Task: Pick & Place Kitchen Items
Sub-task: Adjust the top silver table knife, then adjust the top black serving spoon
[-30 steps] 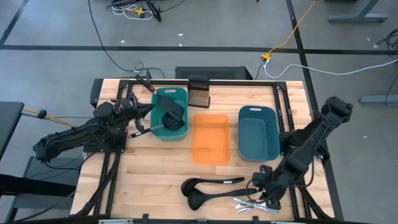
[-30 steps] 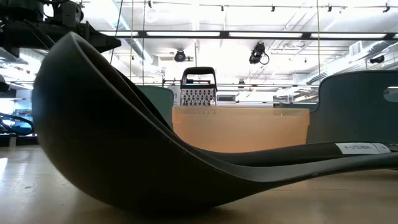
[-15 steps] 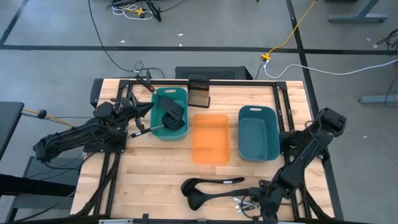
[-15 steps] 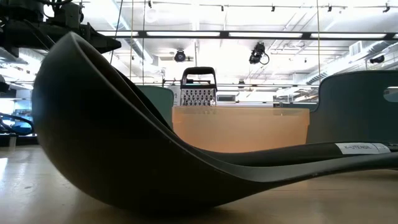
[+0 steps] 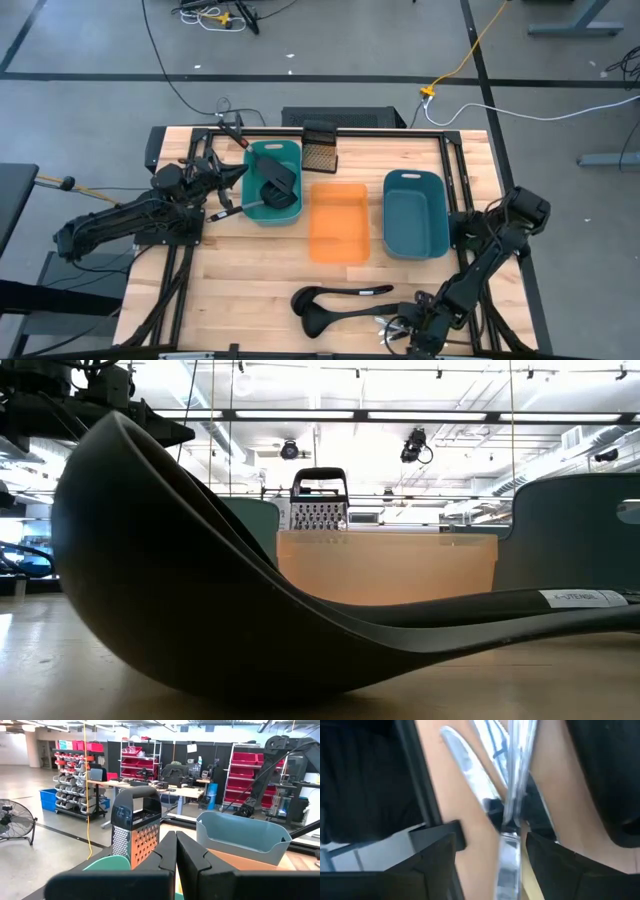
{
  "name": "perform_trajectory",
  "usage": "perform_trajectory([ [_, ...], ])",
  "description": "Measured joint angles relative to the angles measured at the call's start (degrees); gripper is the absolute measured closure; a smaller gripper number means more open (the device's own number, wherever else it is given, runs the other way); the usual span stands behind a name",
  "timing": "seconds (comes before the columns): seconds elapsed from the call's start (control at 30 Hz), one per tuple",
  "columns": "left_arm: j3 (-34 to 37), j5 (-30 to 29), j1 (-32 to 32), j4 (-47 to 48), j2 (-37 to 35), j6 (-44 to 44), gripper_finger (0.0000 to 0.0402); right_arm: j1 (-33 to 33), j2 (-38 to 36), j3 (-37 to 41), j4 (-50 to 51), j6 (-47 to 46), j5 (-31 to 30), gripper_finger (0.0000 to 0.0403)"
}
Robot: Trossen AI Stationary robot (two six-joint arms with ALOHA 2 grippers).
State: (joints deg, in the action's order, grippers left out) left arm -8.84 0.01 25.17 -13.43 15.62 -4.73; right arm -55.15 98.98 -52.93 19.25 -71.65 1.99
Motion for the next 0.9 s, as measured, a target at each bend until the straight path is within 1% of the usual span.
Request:
perform_trajectory([
  [0.17,0.0,0.0,0.0,0.0,0.0,0.0,0.0394,0.0,0.7,0.0,0.3,-0.3,-1.0,0.0152],
  [0.37,0.0,0.0,0.0,0.0,0.1,0.0,0.0394,0.7,0.5,-0.2,3.0,0.8,-2.3,0.0152],
  [0.53,0.0,0.0,0.0,0.0,0.1,0.0,0.0394,1.6,0.5,-4.5,9.4,4.1,-5.6,0.0152],
  [0.63,0.0,2.2,0.0,0.0,0.1,0.7,0.0394,1.9,0.5,-8.0,15.3,6.1,-7.9,0.0152],
  [0.7,0.0,3.7,0.0,-0.1,0.1,0.9,0.0394,1.9,0.5,-9.5,17.1,7.8,-8.7,0.0152],
  [0.8,0.0,5.7,0.0,-0.1,0.1,1.7,0.0394,2.0,0.4,-10.1,16.7,9.3,-8.9,0.0152],
  [0.9,0.0,6.7,0.0,-1.0,0.1,1.7,0.0394,2.4,0.4,-9.8,16.9,10.7,-10.8,0.0152],
])
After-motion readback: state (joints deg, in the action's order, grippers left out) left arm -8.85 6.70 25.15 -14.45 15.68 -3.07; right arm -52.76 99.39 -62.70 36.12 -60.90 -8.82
